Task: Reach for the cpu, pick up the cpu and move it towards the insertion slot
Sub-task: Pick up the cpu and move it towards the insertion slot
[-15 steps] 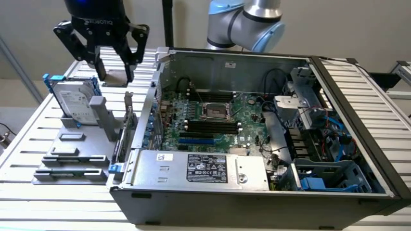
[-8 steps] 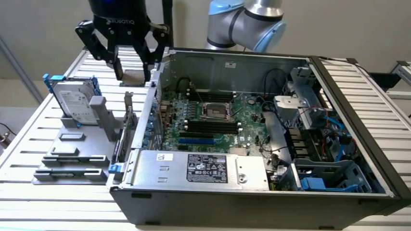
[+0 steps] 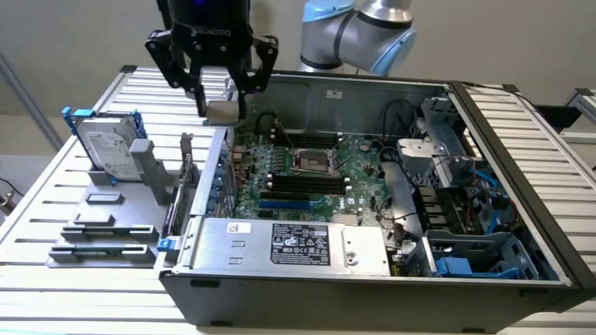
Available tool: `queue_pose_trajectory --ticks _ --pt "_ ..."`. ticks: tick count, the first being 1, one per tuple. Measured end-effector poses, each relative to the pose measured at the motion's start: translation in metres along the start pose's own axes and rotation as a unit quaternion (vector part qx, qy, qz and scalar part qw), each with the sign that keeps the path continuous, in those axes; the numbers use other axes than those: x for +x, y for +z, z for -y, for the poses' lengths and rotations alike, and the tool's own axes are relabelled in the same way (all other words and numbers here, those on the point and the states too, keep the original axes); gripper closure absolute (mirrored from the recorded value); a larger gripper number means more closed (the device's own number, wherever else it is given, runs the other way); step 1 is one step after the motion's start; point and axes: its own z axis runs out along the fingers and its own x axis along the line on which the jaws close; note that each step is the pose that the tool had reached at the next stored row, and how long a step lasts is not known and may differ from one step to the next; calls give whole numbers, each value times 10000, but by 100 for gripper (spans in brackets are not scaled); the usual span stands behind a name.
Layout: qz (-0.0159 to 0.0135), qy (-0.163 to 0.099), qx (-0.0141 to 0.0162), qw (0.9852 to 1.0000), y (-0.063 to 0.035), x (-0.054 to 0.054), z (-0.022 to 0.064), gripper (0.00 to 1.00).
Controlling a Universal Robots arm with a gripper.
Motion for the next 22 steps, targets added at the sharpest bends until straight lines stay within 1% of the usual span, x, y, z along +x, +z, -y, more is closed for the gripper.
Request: queue_pose_trajectory --ticks 8,15,17,19,22 --pt "0 0 -20 10000 -4 -364 4 46" --pt "0 0 -23 10000 -7 -683 -7 46" --pt "0 0 -24 10000 -5 -772 -29 46" --pt "0 0 -23 10000 -1 -849 -68 46" --pt "0 0 -23 10000 10 -926 -163 46"
